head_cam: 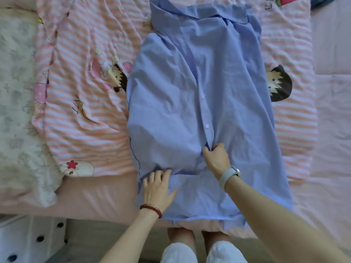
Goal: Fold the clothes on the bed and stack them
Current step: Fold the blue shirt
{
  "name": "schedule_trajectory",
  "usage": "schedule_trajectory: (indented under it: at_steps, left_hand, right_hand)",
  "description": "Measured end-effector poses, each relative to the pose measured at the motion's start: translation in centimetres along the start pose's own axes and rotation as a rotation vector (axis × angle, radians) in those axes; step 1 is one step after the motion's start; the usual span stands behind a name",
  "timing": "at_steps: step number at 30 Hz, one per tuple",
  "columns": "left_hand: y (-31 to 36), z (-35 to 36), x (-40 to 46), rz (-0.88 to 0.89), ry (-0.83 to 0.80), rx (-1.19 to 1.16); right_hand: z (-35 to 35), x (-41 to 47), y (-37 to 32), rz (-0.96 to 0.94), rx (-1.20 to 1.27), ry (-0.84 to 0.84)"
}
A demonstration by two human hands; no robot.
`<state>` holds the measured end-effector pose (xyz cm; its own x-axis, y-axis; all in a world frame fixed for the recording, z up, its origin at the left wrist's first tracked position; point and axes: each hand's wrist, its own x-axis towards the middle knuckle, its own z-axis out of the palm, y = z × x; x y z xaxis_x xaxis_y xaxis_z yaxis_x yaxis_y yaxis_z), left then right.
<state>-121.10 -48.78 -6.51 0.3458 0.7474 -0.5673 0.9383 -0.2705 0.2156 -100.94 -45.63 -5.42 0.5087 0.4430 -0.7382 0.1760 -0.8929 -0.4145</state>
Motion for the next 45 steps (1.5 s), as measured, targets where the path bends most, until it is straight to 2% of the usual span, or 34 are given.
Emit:
schedule_trajectory:
  at_steps: [4, 6, 8, 10, 12, 17, 19, 22, 25, 27, 28, 29, 30, 32, 33, 34, 35, 37, 38, 39, 41, 43, 45]
  left_hand:
    - [0.3, 0.6, -0.2, 0.156, 0.104, -0.099]
    - [0.6, 0.6, -0.7, 0.201, -0.085, -0.122]
    - [0.8, 0.8, -1.4, 0.188, -0.275, -0.064]
    - [1.3, 0.5, -1.8, 0.144, -0.308, -0.045]
    - [2.4, 0.0, -1.9, 0.137, -0.260, -0.074]
    - [7.6, -1.3, -0.1, 0.274, -0.037, -0.261]
    - [10.1, -1.6, 1.3, 0.316, 0.003, -0.322]
    - [13.6, -2.2, 3.3, 0.290, -0.048, -0.377]
    - [16.2, -2.6, 4.9, 0.228, -0.096, -0.489]
    - [17.7, -3.0, 5.4, 0.139, -0.101, -0.678]
    - [18.3, -3.3, 5.6, 0.079, -0.124, -0.806]
    - [18.9, -3.7, 5.8, 0.005, -0.169, -0.935]
    - [19.3, -3.8, 6.1, -0.056, -0.210, -1.054]
    - [19.8, -3.9, 6.5, -0.139, -0.212, -1.059]
    - [19.9, -3.7, 6.8, -0.180, -0.166, -0.988]
    - [19.8, -3.4, 7.1, -0.232, -0.109, -0.950]
    - [19.7, -3.2, 7.4, -0.297, -0.080, -0.961]
    - [19.4, -2.9, 7.8, -0.411, -0.068, -1.096]
    - [19.0, -2.6, 7.9, -0.440, -0.069, -1.135]
    - [18.5, -2.4, 8.0, -0.451, -0.067, -1.128]
    - [17.4, -2.0, 7.9, -0.455, -0.066, -1.100]
    - [16.6, -2.0, 7.5, -0.470, -0.042, -1.102]
    - [15.8, -2.2, 7.3, -0.480, 0.008, -1.049]
  right_hand:
    - [0.6, 0.0, 2.3, -0.119, 0.091, -0.003]
    - [0.0, -0.2, 3.9, -0.164, 0.065, -0.105]
    - [-1.0, -0.7, 5.7, -0.180, -0.065, -0.250]
    - [-2.1, -1.0, 7.7, -0.186, -0.141, -0.316]
    - [-3.8, -1.4, 9.1, -0.174, -0.062, -0.225]
    - [-9.9, 0.0, 11.9, -0.091, 0.164, 0.373]
    - [-12.4, 1.2, 13.7, -0.033, 0.131, 0.430]
    - [-14.3, 3.1, 16.8, 0.034, 0.034, 0.308]
    - [-14.4, 3.2, 16.6, -0.016, 0.122, 0.167]
    - [-13.6, 2.1, 16.1, -0.281, 0.043, 0.203]
    - [-12.9, 1.1, 15.7, -0.484, -0.079, 0.180]
    - [-12.2, -0.3, 15.2, -0.692, -0.224, 0.081]
    - [-11.3, -1.4, 15.0, -0.856, -0.354, -0.103]
    - [-10.3, -3.1, 14.4, -0.876, -0.519, -0.463]
    - [-10.0, -3.4, 14.2, -0.776, -0.477, -0.550]
    - [-9.9, -3.1, 14.4, -0.659, -0.332, -0.540]
    - [-9.7, -2.8, 14.7, -0.562, -0.169, -0.425]
    - [-9.9, -1.5, 15.5, -0.408, 0.112, -0.028]
    - [-10.1, -0.6, 15.9, -0.335, 0.203, 0.130]
    - [-10.5, 0.1, 15.8, -0.259, 0.262, 0.214]
    - [-11.1, 1.7, 15.4, -0.175, 0.309, 0.190]
    - [-11.1, 3.0, 14.6, -0.213, 0.273, 0.116]
    - [-10.8, 3.5, 13.8, -0.250, 0.177, 0.159]
